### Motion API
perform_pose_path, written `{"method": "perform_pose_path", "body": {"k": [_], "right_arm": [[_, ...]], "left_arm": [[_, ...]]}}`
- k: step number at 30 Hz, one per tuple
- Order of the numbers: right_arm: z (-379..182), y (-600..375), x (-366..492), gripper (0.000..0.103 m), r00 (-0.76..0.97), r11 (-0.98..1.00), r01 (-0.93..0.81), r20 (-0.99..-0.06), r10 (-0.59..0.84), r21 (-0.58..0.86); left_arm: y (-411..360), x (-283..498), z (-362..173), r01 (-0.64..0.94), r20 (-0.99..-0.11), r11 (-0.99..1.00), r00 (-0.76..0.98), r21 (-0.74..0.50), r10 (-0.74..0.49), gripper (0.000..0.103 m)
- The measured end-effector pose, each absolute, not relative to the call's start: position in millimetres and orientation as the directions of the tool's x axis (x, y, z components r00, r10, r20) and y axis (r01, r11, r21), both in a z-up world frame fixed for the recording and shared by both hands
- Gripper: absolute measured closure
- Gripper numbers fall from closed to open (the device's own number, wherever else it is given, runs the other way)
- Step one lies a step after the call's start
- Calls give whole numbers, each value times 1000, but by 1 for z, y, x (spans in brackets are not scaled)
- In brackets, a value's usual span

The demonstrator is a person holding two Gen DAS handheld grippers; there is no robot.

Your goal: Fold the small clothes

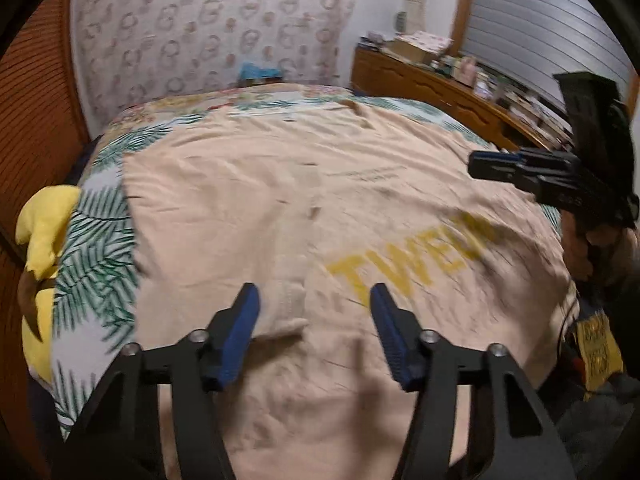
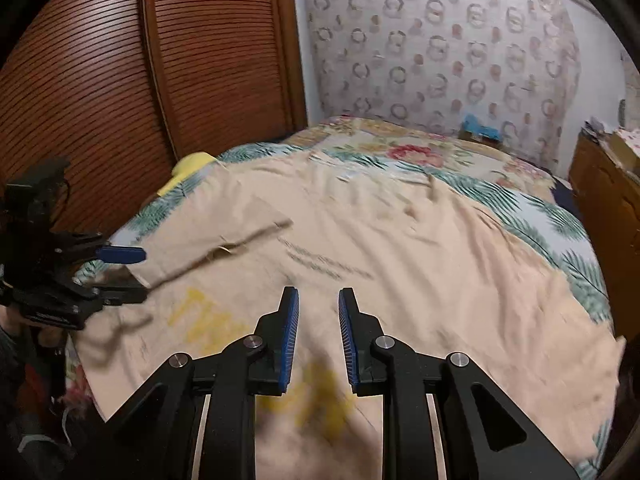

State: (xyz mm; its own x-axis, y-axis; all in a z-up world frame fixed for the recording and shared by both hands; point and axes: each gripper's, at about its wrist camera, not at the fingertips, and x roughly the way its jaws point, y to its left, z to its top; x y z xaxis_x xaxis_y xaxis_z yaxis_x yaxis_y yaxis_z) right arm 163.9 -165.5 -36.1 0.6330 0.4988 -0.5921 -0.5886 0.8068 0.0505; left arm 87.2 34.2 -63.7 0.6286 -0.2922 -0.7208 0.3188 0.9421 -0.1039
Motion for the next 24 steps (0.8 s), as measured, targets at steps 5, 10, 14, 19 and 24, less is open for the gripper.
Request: {"method": "perform_pose_path", "body": {"k": [5,10,14,19,24], "right_arm": [[-44,-180,158,51,633,825,-561,-605,482,70],[-48,-192,148,51,638,842,-533,-615,464,83],[-49,-199,142,51,635,846,-524,-615,467,102],[-51,-213,133,51,641,852,-512,-609,467,114],[-51,-230,128,51,652,860,-489,-593,472,146]], "left_arm": [[26,88,-73,312,-750,949,614,-54,-244,61],[28,95,-77,293,-763,956,612,-29,-211,67],[33,100,-78,269,-766,963,620,4,-170,87],[36,95,-61,276,-740,961,641,-28,-205,95],[24,87,-39,300,-709,953,662,-46,-243,94]]}}
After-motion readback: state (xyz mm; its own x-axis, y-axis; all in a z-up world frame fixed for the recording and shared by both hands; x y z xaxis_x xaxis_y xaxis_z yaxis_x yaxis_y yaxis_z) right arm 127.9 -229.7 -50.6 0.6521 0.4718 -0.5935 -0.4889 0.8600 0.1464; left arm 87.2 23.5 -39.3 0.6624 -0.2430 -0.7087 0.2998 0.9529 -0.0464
